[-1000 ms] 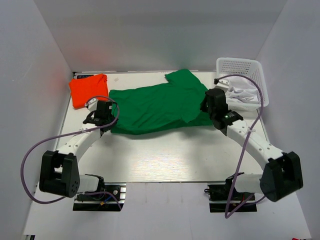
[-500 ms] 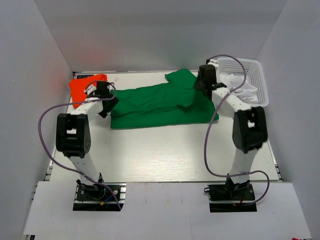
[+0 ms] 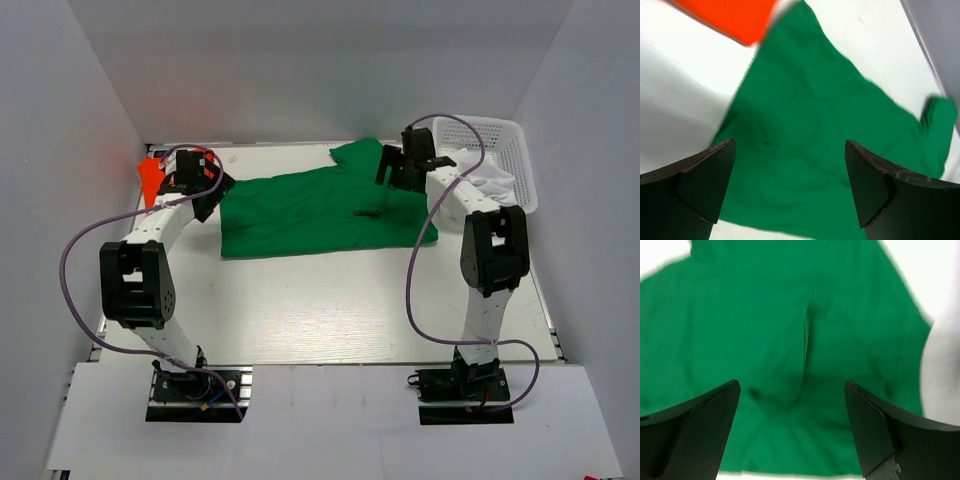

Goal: Fold and stack the t-shirts
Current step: Fold the flattened tshirt in 1/3 of the way

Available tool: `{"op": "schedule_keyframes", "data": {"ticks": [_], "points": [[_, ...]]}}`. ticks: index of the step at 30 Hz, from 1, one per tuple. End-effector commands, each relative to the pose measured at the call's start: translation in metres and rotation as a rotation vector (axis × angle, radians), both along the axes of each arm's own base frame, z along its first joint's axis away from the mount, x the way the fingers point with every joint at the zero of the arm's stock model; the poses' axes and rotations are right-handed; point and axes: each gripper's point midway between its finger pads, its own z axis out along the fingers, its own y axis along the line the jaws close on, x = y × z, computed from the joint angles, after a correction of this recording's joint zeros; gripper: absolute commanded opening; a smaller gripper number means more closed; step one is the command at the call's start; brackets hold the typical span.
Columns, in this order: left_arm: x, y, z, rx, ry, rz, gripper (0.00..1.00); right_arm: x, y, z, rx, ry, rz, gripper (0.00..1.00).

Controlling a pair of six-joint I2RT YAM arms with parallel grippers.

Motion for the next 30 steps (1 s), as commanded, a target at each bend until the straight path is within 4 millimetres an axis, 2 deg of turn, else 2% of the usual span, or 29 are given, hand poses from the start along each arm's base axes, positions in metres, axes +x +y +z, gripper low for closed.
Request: {"op": "schedule_keyframes", "data": {"ticks": [1, 2, 3, 5, 6, 8, 9, 10, 11, 13, 15, 17, 18, 19, 20, 21, 22, 23, 24, 26, 29, 30], "points": [[-0.006, -0.036, 0.008, -0.057, -0.054, -0.191, 1.0, -0.034, 0.013, 0.002, 0.058, 0.052, 0.075, 0.9], [-0.008, -0.041, 0.005, -0.068, -0.054, -0.227, 1.0, -0.043, 0.011, -0.001, 0.064, 0.052, 0.084, 0.9], [-0.015, -0.045, -0.007, -0.088, -0.037, -0.247, 1.0, -0.055, 0.017, -0.013, 0.089, 0.083, 0.118, 0.9], [-0.019, -0.053, -0.013, -0.114, -0.042, -0.29, 1.0, -0.064, 0.024, -0.021, 0.135, 0.1, 0.144, 0.9], [-0.027, -0.055, -0.022, -0.125, -0.018, -0.298, 1.0, -0.065, 0.028, -0.028, 0.145, 0.115, 0.146, 0.9], [-0.031, -0.054, -0.024, -0.118, -0.008, -0.305, 1.0, -0.065, 0.04, -0.029, 0.188, 0.123, 0.175, 0.9], [-0.033, -0.052, -0.026, -0.104, 0.006, -0.303, 1.0, -0.064, 0.041, -0.04, 0.193, 0.144, 0.171, 0.9], [-0.037, -0.05, -0.025, -0.097, 0.016, -0.295, 1.0, -0.065, 0.046, -0.042, 0.213, 0.154, 0.174, 0.9], [-0.041, -0.045, -0.032, -0.073, 0.038, -0.287, 1.0, -0.065, 0.05, -0.047, 0.224, 0.156, 0.177, 0.9], [-0.047, -0.044, -0.027, -0.066, 0.032, -0.281, 1.0, -0.061, 0.058, -0.045, 0.26, 0.134, 0.197, 0.9], [-0.056, -0.042, -0.032, -0.06, 0.045, -0.274, 1.0, -0.055, 0.067, -0.042, 0.281, 0.105, 0.223, 0.9], [-0.059, -0.041, -0.029, -0.059, 0.029, -0.275, 1.0, -0.052, 0.077, -0.047, 0.314, 0.124, 0.24, 0.9], [-0.059, -0.041, -0.029, -0.059, 0.029, -0.275, 1.0, -0.049, 0.084, -0.041, 0.335, 0.117, 0.258, 0.9], [-0.058, -0.037, -0.024, -0.051, 0.017, -0.271, 1.0, -0.043, 0.089, -0.046, 0.344, 0.126, 0.262, 0.9], [-0.06, -0.037, -0.026, -0.052, 0.026, -0.271, 1.0, -0.042, 0.094, -0.045, 0.366, 0.125, 0.278, 0.9], [-0.061, -0.037, -0.023, -0.052, 0.026, -0.271, 1.0, -0.033, 0.099, -0.035, 0.383, 0.096, 0.277, 0.9], [-0.061, -0.033, -0.019, -0.051, 0.015, -0.262, 1.0, -0.031, 0.102, -0.043, 0.382, 0.107, 0.275, 0.9], [-0.063, -0.029, -0.022, -0.034, 0.03, -0.243, 1.0, -0.028, 0.103, -0.042, 0.388, 0.105, 0.273, 0.9], [-0.064, -0.027, -0.02, -0.028, 0.031, -0.237, 1.0, -0.022, 0.108, -0.033, 0.399, 0.078, 0.279, 0.9], [-0.069, -0.023, -0.022, -0.009, 0.043, -0.23, 1.0, -0.01, 0.112, -0.031, 0.418, 0.036, 0.279, 0.9], [-0.073, -0.017, -0.023, 0.013, 0.058, -0.208, 1.0, 0.02, 0.126, -0.014, 0.441, -0.063, 0.296, 0.9], [-0.073, -0.017, -0.019, 0.014, 0.049, -0.208, 1.0, 0.025, 0.128, -0.026, 0.409, -0.054, 0.307, 0.9]]}}
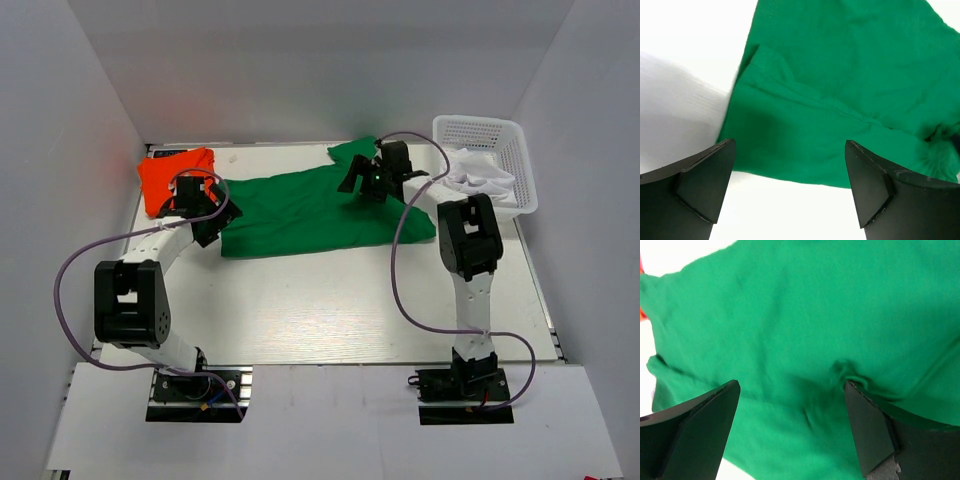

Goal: Fold and stack the t-shirts
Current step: Fold the flattened tshirt in 1/3 of the way

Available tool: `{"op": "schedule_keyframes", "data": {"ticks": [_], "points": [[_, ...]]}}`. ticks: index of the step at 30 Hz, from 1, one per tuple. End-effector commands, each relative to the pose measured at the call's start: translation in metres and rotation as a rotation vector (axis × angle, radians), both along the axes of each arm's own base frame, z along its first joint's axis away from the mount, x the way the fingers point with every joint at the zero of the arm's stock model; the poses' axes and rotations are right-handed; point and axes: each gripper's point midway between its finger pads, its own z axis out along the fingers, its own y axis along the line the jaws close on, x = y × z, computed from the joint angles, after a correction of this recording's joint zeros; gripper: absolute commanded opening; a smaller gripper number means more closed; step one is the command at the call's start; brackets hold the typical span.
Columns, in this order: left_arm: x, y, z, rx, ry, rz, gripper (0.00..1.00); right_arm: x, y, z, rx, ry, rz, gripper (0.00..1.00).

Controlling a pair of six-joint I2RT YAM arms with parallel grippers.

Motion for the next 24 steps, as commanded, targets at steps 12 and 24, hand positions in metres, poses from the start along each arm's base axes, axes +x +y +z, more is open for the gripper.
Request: {"op": "schedule_keyframes", "data": {"ticks": [12, 24], "points": [[0.007, -0.013, 0.032, -0.01, -0.113, -0.072, 1.0, 0.05, -0.038, 0.062, -0.319, -0.308, -0.154, 0.9], [0.035, -0.057, -0.014, -0.174, -0.062, -0.216, 1.0, -0.012, -0.121, 0.017, -0.426, -0.132, -0.244, 0.9]]}}
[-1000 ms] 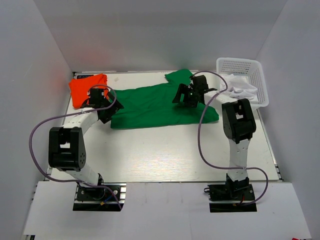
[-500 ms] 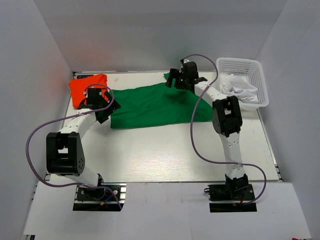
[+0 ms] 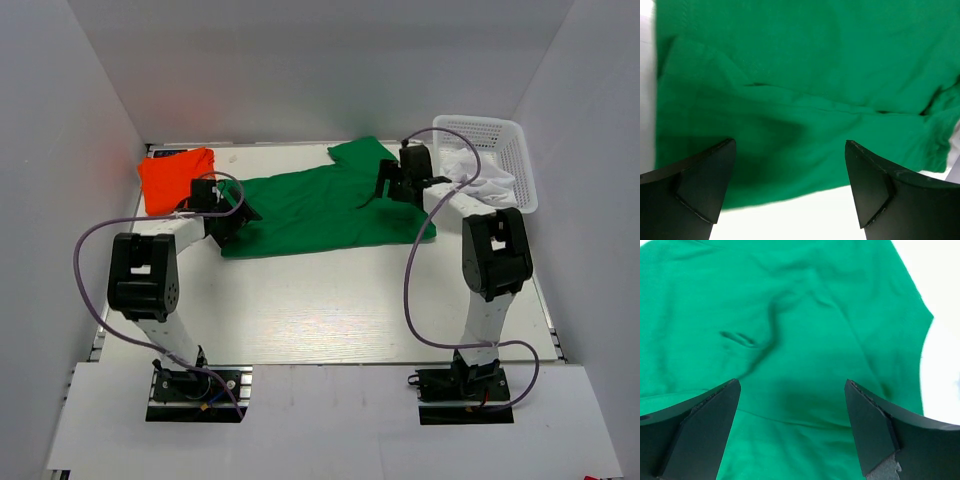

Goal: Fold and stack the t-shirts
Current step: Fold the flattened tshirt in 1/3 of the way

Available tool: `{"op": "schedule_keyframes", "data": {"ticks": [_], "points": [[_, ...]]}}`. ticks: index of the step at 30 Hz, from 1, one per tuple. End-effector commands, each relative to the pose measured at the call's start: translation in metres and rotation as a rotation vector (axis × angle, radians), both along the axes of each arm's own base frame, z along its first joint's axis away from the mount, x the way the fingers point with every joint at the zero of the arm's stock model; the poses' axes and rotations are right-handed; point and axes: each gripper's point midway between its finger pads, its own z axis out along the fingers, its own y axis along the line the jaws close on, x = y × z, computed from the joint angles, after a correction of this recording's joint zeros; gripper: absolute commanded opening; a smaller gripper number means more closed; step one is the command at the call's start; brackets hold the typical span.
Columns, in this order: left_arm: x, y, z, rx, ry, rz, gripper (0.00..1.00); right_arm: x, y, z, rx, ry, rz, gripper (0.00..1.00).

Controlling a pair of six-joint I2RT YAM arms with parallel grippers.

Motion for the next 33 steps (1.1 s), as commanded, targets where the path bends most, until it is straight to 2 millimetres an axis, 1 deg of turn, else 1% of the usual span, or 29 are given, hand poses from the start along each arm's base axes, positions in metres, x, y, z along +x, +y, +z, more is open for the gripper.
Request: {"op": "schedule_keyframes", "data": {"ticks": [1, 2, 3, 4, 5, 6, 8, 9, 10, 12, 13, 14, 15, 16, 17, 18, 19, 21, 22, 23, 24, 25, 26, 27, 28, 29, 30, 32, 33], "points": [[0.017, -0.015, 0.009, -0.049, -0.047, -0.049, 1.0, -0.016, -0.022, -0.022, 0.003, 0.064, -0.052, 0.9], [0.02, -0.015, 0.001, -0.048, -0.03, -0.049, 1.0, -0.019, -0.023, -0.028, 0.012, 0.078, -0.052, 0.9], [0.018, -0.021, -0.003, -0.056, -0.017, -0.065, 1.0, -0.02, -0.021, -0.03, 0.049, 0.084, -0.04, 0.9], [0.018, -0.021, -0.006, -0.055, -0.005, -0.065, 1.0, -0.027, -0.022, -0.042, 0.055, 0.114, -0.035, 0.9], [0.018, -0.021, -0.006, -0.055, -0.004, -0.065, 1.0, -0.03, -0.02, -0.049, 0.063, 0.134, -0.026, 0.9], [0.015, -0.021, -0.011, -0.055, 0.014, -0.064, 1.0, -0.035, -0.019, -0.055, 0.087, 0.162, -0.017, 0.9], [0.006, -0.018, -0.022, -0.037, 0.047, -0.061, 1.0, -0.046, -0.019, -0.071, 0.099, 0.219, -0.033, 0.9], [0.001, -0.016, -0.021, -0.028, 0.056, -0.054, 1.0, -0.049, -0.021, -0.072, 0.103, 0.231, -0.044, 0.9], [-0.008, -0.013, -0.021, -0.017, 0.069, -0.045, 1.0, -0.059, -0.022, -0.079, 0.118, 0.261, -0.069, 0.9], [-0.02, -0.003, -0.023, 0.028, 0.086, -0.022, 1.0, -0.079, -0.026, -0.08, 0.11, 0.289, -0.082, 0.9], [-0.035, 0.005, -0.024, 0.066, 0.114, 0.006, 1.0, -0.104, -0.033, -0.089, 0.081, 0.337, -0.09, 0.9], [-0.044, 0.009, -0.024, 0.082, 0.133, 0.017, 1.0, -0.112, -0.036, -0.083, 0.077, 0.331, -0.105, 0.9], [-0.053, 0.014, -0.024, 0.102, 0.148, 0.03, 1.0, -0.124, -0.04, -0.085, 0.072, 0.354, -0.134, 0.9], [-0.075, 0.019, -0.035, 0.127, 0.209, 0.04, 1.0, -0.133, -0.05, -0.085, 0.052, 0.358, -0.179, 0.9], [-0.084, 0.025, -0.035, 0.149, 0.217, 0.054, 1.0, -0.172, -0.062, -0.099, 0.023, 0.426, -0.205, 0.9], [-0.091, 0.025, -0.026, 0.147, 0.198, 0.056, 1.0, -0.181, -0.067, -0.09, 0.021, 0.41, -0.235, 0.9], [-0.111, 0.028, -0.035, 0.156, 0.242, 0.068, 1.0, -0.209, -0.076, -0.101, 0.001, 0.468, -0.258, 0.9], [-0.127, 0.026, -0.035, 0.151, 0.246, 0.069, 1.0, -0.244, -0.087, -0.096, -0.019, 0.465, -0.294, 0.9], [-0.139, 0.027, -0.032, 0.144, 0.242, 0.079, 1.0, -0.247, -0.088, -0.087, -0.013, 0.436, -0.293, 0.9], [-0.147, 0.026, -0.03, 0.136, 0.247, 0.072, 1.0, -0.26, -0.091, -0.09, -0.027, 0.461, -0.284, 0.9], [-0.15, 0.022, -0.024, 0.11, 0.23, 0.072, 1.0, -0.261, -0.088, -0.077, -0.012, 0.418, -0.26, 0.9], [-0.156, 0.021, -0.024, 0.096, 0.224, 0.076, 1.0, -0.262, -0.085, -0.073, -0.004, 0.407, -0.246, 0.9], [-0.154, 0.019, -0.008, 0.079, 0.16, 0.072, 1.0, -0.263, -0.076, -0.067, 0.007, 0.398, -0.182, 0.9], [-0.152, 0.019, 0.0, 0.075, 0.126, 0.073, 1.0, -0.257, -0.069, -0.058, 0.026, 0.361, -0.151, 0.9], [-0.153, 0.021, 0.004, 0.081, 0.105, 0.08, 1.0, -0.247, -0.062, -0.039, 0.047, 0.275, -0.102, 0.9], [-0.151, 0.025, 0.009, 0.098, 0.077, 0.098, 1.0, -0.245, -0.045, -0.028, 0.1, 0.255, -0.025, 0.9], [-0.143, 0.026, 0.024, 0.098, 0.019, 0.107, 1.0, -0.233, -0.035, -0.011, 0.118, 0.172, 0.034, 0.9], [-0.135, 0.031, 0.036, 0.121, -0.021, 0.122, 1.0, -0.234, -0.012, 0.0, 0.177, 0.157, 0.153, 0.9], [-0.13, 0.031, 0.043, 0.117, -0.044, 0.123, 1.0, -0.232, -0.003, 0.002, 0.188, 0.15, 0.203, 0.9]]}}
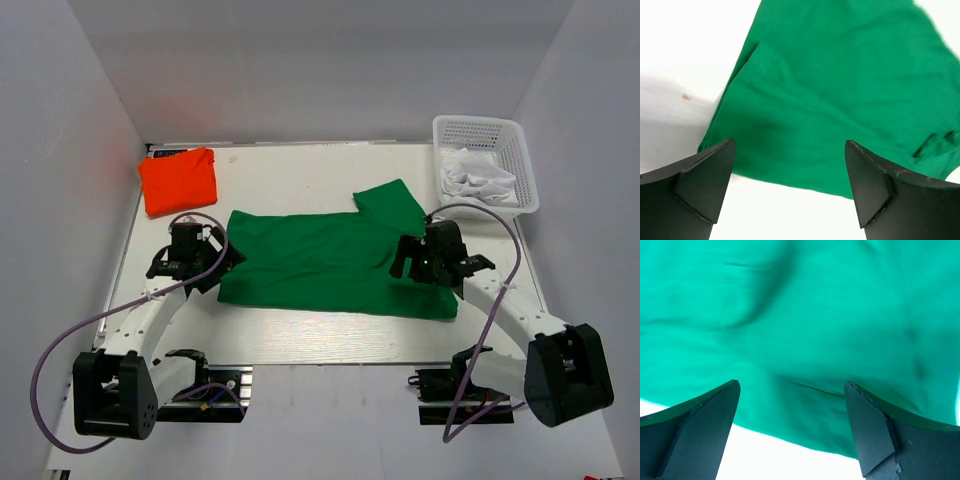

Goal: Fold and stack the t-shirts
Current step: Fold the flattened tshirt in 1/3 of the way, then grap the side of the flattened tshirt furthest away from the robot with both arms

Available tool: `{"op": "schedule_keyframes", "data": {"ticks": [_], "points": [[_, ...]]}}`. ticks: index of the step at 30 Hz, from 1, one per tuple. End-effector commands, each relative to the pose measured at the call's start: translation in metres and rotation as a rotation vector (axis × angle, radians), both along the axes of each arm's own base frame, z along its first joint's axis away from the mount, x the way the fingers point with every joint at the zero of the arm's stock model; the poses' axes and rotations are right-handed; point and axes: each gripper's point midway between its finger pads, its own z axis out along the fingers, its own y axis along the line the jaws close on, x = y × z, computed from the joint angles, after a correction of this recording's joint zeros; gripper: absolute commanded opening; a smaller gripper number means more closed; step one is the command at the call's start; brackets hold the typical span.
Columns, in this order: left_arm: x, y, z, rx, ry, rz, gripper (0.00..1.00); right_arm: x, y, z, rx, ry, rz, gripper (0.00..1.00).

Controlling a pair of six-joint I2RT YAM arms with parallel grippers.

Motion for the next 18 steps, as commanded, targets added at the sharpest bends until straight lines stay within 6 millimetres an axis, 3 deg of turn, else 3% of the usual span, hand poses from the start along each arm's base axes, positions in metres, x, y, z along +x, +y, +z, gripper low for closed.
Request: {"op": "schedule_keyframes", "data": {"ticks": [1, 2, 4, 5, 8, 9, 10, 11, 12, 13, 14, 15, 18], "points": [[0.023, 0.007, 0.031, 0.033, -0.098, 0.033, 1.0, 0.02, 0.044, 0.038, 0.122, -0.126, 0.204, 0.9], [0.028, 0.006, 0.035, 0.031, -0.113, 0.033, 1.0, 0.021, 0.049, 0.027, 0.125, -0.084, 0.219, 0.9], [0.042, 0.006, 0.043, 0.036, -0.156, 0.024, 1.0, 0.027, 0.069, 0.032, 0.181, -0.103, 0.273, 0.9], [0.044, 0.002, 0.038, 0.027, -0.144, -0.001, 1.0, 0.027, 0.073, 0.017, 0.184, -0.059, 0.272, 0.9], [0.053, 0.007, 0.036, 0.029, -0.127, 0.019, 1.0, 0.053, 0.093, 0.013, 0.237, -0.102, 0.262, 0.9], [0.058, 0.007, 0.034, 0.03, -0.124, 0.019, 1.0, 0.066, 0.101, 0.023, 0.253, -0.156, 0.266, 0.9], [0.062, 0.007, 0.037, 0.029, -0.135, 0.019, 1.0, 0.075, 0.106, 0.018, 0.252, -0.165, 0.261, 0.9], [0.063, 0.007, 0.034, 0.029, -0.126, 0.019, 1.0, 0.095, 0.114, 0.039, 0.267, -0.226, 0.258, 0.9], [0.067, 0.007, 0.04, 0.028, -0.145, 0.019, 1.0, 0.101, 0.117, 0.02, 0.248, -0.18, 0.251, 0.9], [0.07, 0.006, 0.041, 0.028, -0.144, 0.019, 1.0, 0.105, 0.12, 0.019, 0.248, -0.172, 0.261, 0.9], [0.071, 0.009, 0.036, 0.047, -0.134, 0.019, 1.0, 0.123, 0.13, 0.039, 0.257, -0.226, 0.277, 0.9], [0.074, 0.01, 0.04, 0.053, -0.145, 0.025, 1.0, 0.124, 0.133, 0.026, 0.247, -0.186, 0.278, 0.9], [0.083, 0.015, 0.045, 0.077, -0.162, 0.037, 1.0, 0.138, 0.131, 0.03, 0.204, -0.183, 0.242, 0.9]]}}
